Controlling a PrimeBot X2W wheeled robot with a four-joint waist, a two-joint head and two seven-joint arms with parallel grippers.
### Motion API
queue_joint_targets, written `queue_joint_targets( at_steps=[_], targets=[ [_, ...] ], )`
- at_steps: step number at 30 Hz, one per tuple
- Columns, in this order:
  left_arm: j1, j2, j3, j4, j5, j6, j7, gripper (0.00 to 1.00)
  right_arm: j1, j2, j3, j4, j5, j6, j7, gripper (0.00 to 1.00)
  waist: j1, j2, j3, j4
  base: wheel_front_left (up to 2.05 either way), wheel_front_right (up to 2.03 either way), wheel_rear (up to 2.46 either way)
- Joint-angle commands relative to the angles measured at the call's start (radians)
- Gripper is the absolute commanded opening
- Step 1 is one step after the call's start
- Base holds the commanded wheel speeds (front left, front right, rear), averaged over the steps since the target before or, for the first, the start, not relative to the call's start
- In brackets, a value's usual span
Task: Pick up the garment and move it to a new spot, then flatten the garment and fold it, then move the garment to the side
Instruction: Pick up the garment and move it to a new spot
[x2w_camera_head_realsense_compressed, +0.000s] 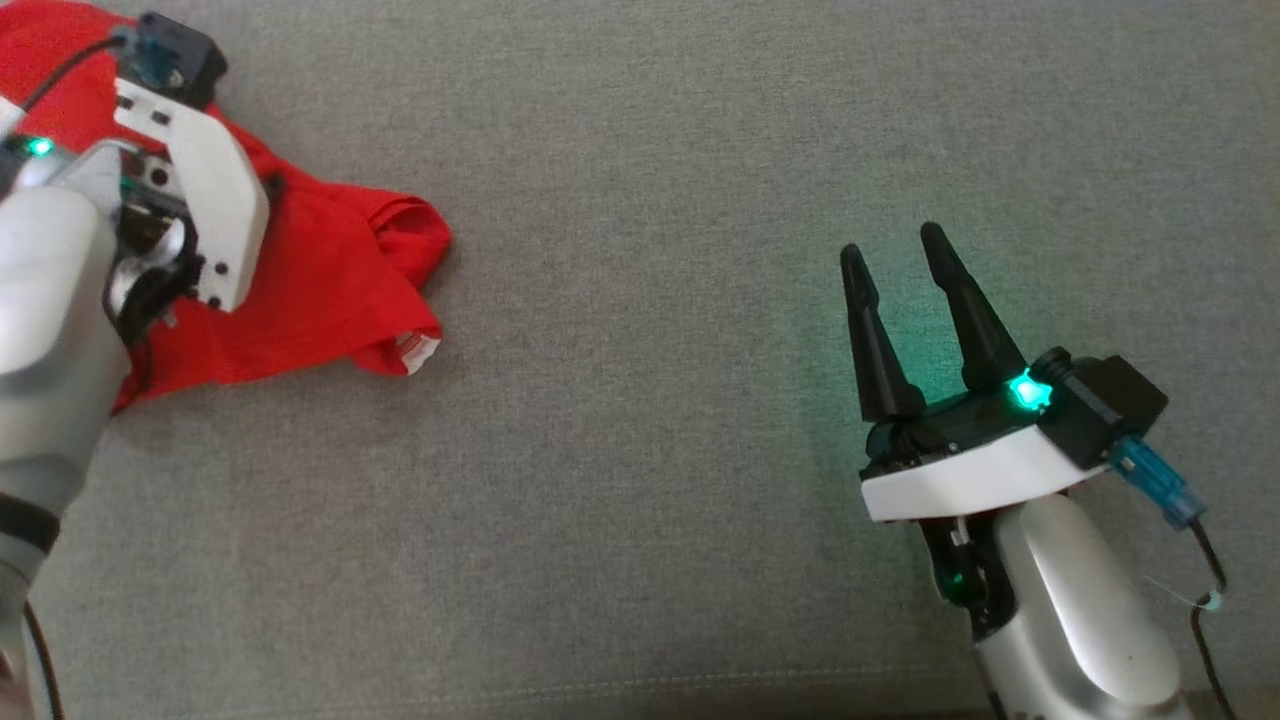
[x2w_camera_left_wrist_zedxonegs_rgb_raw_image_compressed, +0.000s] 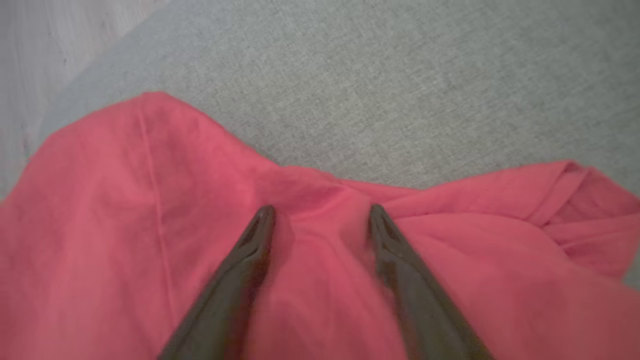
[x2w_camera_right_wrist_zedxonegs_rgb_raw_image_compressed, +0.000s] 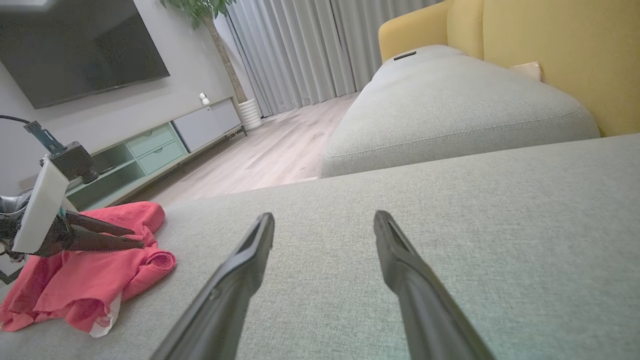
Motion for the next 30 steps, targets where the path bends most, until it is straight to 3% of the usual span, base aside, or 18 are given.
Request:
queue_joint_targets(
  at_steps=[1,15,21,30],
  targets=[
    [-0.065,0.055,0.032,-0.011,-0.003,0.002,-0.013,0.00,-0.013,-0.002,0.024,-0.031,-0.001,-0.001,-0.011,1.00,-0.0001,0.0000,-0.002,0.002,0.00,0.00,0.00],
    [-0.102,-0.005,0.097,0.027,-0.043,0.029,-0.300,0.00,0.023,-0.002,0.009,0.000,-0.002,-0.001,-0.011,1.00,-0.0001,0.0000,-0.125,0.033,0.00,0.00,0.00],
    [-0.069,-0.060,0.175,-0.052,-0.125,0.047,-0.439,0.00,0.063,-0.002,-0.013,0.012,0.001,-0.001,-0.011,1.00,-0.0001,0.0000,-0.203,0.046,0.00,0.00,0.00],
    [0.003,-0.144,0.204,-0.248,-0.188,0.096,-0.488,0.00,0.085,-0.002,-0.017,0.011,0.006,-0.001,-0.011,1.00,-0.0001,0.0000,-0.257,0.013,0.00,0.00,0.00]
  ],
)
